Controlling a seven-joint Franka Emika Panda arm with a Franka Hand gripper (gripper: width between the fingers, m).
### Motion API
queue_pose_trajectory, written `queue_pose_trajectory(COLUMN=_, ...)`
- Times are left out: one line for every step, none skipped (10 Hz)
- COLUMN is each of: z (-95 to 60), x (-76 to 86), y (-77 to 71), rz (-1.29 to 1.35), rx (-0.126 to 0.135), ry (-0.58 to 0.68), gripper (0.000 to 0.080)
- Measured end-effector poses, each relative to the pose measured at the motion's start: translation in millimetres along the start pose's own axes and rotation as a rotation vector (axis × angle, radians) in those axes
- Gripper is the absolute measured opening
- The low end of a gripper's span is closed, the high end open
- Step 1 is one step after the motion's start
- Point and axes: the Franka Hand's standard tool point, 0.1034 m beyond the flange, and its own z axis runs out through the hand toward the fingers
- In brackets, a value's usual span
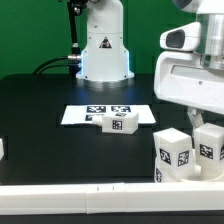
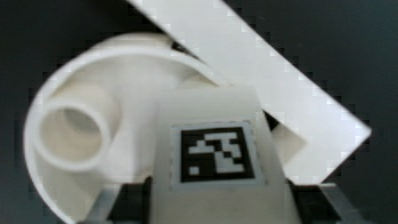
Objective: Assemble stool
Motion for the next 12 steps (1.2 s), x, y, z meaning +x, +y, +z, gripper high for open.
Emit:
queue_pose_trajectory(z=0.0, x=1.2, y=0.2, rz=0.152, rx=0.014, ry=-0.022, gripper=0.0335)
queue_pose_trajectory(z=-0.2, x=3.0, y=0.1, rz=0.227, rx=0.017, ry=-0.027, gripper=0.0335)
queue_pose_trajectory(z=0.2, x=1.7, y=0.1, rz=0.283, rx=0.015, ry=-0.028, gripper=0.0335)
queue_pose_trajectory(z=0.3, x=1.7, y=0.3, rz=0.348, rx=0.013, ry=-0.029, gripper=0.0335)
queue_pose_trajectory(z=0.4, x=1.8, y=0.5, rz=0.406, rx=0.012, ry=-0.03, gripper=0.0335)
queue_pose_trajectory(z=0.5, x=1.9, y=0.6, rz=0.436, rx=0.012, ry=-0.03, gripper=0.0335)
queue_pose_trajectory(z=1.2, x=1.0, y=-0.4, rz=0.683, rx=0.035, ry=-0.051, gripper=0.0335)
queue_pose_trajectory(z=1.2, x=-1.9, y=-1.9, rz=0.846, rx=0.062, ry=-0.055, gripper=0.0335)
queue_pose_trajectory(z=0.9, x=-2.7, y=-2.1, rz=0.876, rx=0.088, ry=-0.058, gripper=0.0335)
queue_pose_trajectory(z=0.7, x=-3.1, y=-1.3, rz=0.91, rx=0.104, ry=-0.068, gripper=0.0335)
queue_pose_trajectory(z=1.5, x=-5.4, y=-1.5, rz=0.932, rx=0.103, ry=-0.075, gripper=0.0335)
queue_pose_trajectory(z=2.0, x=-7.2, y=-1.6, rz=0.889, rx=0.103, ry=-0.076, gripper=0.0552)
